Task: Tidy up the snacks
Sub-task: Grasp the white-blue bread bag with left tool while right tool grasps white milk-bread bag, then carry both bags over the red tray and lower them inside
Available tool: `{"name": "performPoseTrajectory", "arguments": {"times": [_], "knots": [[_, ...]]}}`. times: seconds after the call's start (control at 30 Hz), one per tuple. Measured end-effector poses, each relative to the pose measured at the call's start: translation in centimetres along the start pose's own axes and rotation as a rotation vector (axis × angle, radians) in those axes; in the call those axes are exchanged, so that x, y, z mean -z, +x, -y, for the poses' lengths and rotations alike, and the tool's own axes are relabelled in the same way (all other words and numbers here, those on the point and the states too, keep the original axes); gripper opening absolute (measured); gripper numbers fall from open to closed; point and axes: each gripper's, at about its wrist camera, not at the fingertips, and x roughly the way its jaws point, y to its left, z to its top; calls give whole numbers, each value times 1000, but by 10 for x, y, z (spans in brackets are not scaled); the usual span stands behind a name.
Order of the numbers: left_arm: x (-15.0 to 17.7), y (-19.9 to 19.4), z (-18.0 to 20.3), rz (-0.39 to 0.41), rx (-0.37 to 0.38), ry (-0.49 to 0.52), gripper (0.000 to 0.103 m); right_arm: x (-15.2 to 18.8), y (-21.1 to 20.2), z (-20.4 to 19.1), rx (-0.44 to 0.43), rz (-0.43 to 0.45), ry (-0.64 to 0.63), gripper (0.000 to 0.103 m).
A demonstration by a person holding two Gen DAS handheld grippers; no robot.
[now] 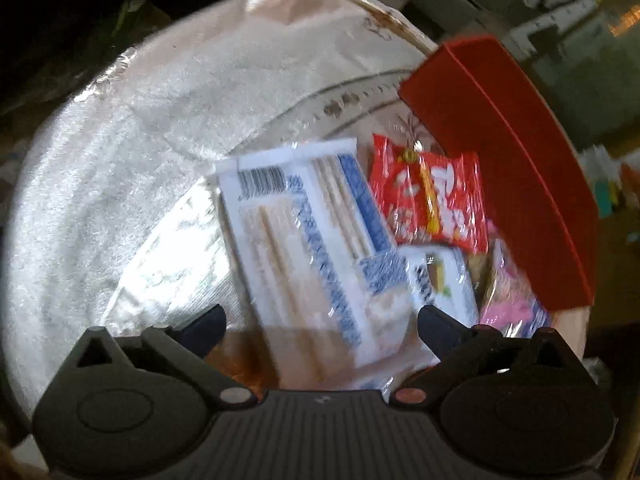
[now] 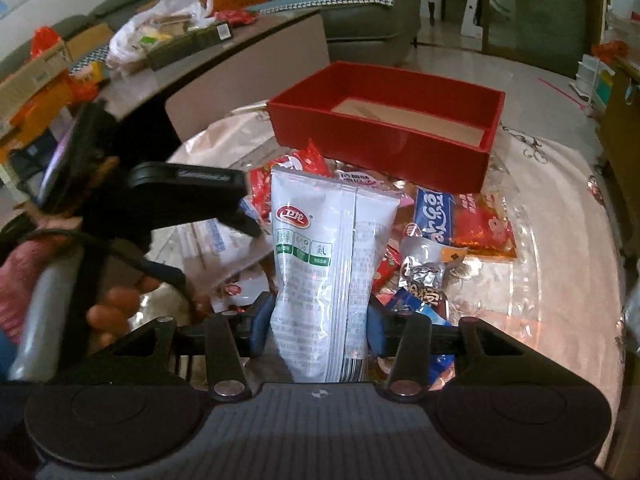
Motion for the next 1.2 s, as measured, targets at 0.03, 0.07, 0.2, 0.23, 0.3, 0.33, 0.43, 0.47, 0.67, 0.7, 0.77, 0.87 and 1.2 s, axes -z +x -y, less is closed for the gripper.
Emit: {"name": "performPoseTrajectory", "arguments": {"times": [0.03, 0.07, 0.2, 0.23, 0.3, 0.33, 0.43, 0.47, 0.67, 0.7, 0.77, 0.87, 1.2], "knots": [[-3, 1, 1, 7, 1, -21, 97, 0, 0, 0, -3, -1, 3, 57], [-6, 2, 3, 12, -26, -36, 97, 0, -1, 0, -8, 0, 5, 57], [-9, 11, 15, 50, -140, -65, 97, -1, -4, -1, -35, 9, 0, 57], [-7, 13, 20, 57, -164, -54, 97, -1, -5, 0, -44, 9, 2, 57], [-3, 19, 30, 71, -220, 4, 95, -1, -2, 5, -49, -2, 9, 56], [-2, 22, 32, 81, -239, 34, 95, -1, 0, 8, -39, -11, 14, 55], [3, 27, 42, 112, -298, 82, 89, 3, 12, 18, -4, -75, 42, 56], [5, 28, 46, 124, -315, 117, 82, 5, 14, 18, 1, -86, 41, 56], [9, 13, 34, 92, -267, 215, 70, 19, 12, 9, -9, -124, 2, 69], [10, 8, 29, 86, -255, 226, 70, 21, 13, 8, -7, -138, -10, 71], [9, -2, 20, 78, -227, 258, 69, 23, 13, 4, -14, -169, -36, 75], [10, -18, 9, 69, -181, 309, 69, 29, 17, -8, -16, -209, -116, 75], [5, -34, -25, -45, 51, 293, 68, 38, 44, -35, 73, -256, -164, 78]]}}
